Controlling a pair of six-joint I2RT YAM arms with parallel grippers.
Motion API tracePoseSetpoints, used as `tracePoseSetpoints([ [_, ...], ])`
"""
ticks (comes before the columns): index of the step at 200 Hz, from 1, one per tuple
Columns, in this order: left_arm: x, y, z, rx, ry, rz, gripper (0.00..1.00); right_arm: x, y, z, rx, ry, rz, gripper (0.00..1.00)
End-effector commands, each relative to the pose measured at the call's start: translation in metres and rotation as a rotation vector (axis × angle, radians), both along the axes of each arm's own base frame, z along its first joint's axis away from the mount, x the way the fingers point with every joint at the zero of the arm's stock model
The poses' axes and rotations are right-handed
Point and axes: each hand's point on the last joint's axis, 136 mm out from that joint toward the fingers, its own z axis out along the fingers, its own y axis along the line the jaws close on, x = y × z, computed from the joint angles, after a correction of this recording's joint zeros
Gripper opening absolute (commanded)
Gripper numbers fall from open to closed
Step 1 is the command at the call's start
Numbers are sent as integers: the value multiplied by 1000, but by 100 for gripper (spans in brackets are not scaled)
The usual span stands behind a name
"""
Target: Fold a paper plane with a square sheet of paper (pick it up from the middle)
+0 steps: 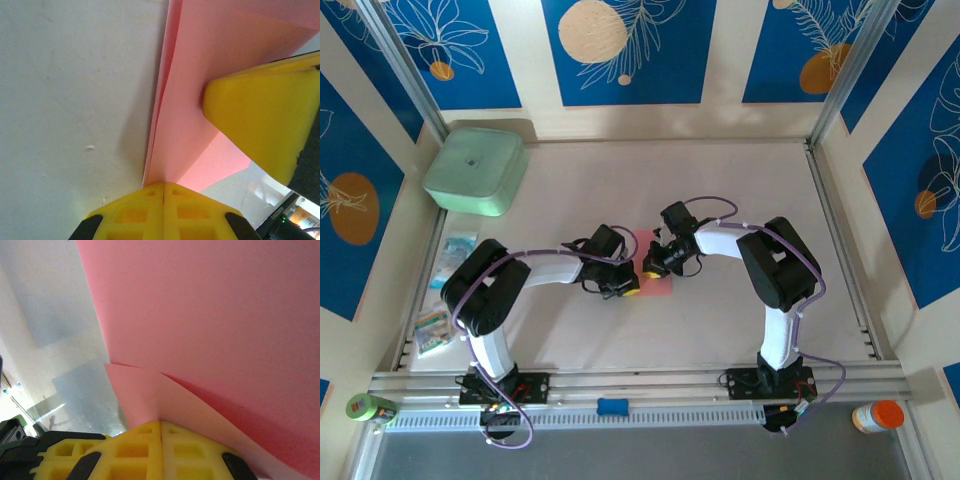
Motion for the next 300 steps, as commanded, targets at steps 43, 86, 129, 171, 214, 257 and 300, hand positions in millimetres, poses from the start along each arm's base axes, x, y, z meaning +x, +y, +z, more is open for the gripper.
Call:
tracePoseSetpoints([
  [43, -31, 33, -3, 166, 18, -96, 0, -12, -22, -33, -128, 88, -39, 0],
  [86, -25, 38, 18, 209, -62, -137, 0, -11, -21, -32, -123, 87, -38, 0],
  [129, 3, 3, 37, 53, -137, -80, 0, -10, -19, -32, -117, 85, -38, 0],
  [171, 12, -11, 22, 31, -102, -59, 0, -10, -17, -29, -106, 84, -35, 0],
  [214, 11, -5, 7, 74, -80, -40, 0, -3, -13, -20, -64, 52, -26, 0],
  [257, 1, 15, -10, 165, -38, -21, 0, 10, -5, 13, 25, -30, -11, 0],
  [300, -6, 24, -20, 204, -10, -13, 0, 8, -7, 40, 44, -134, 16, 0],
])
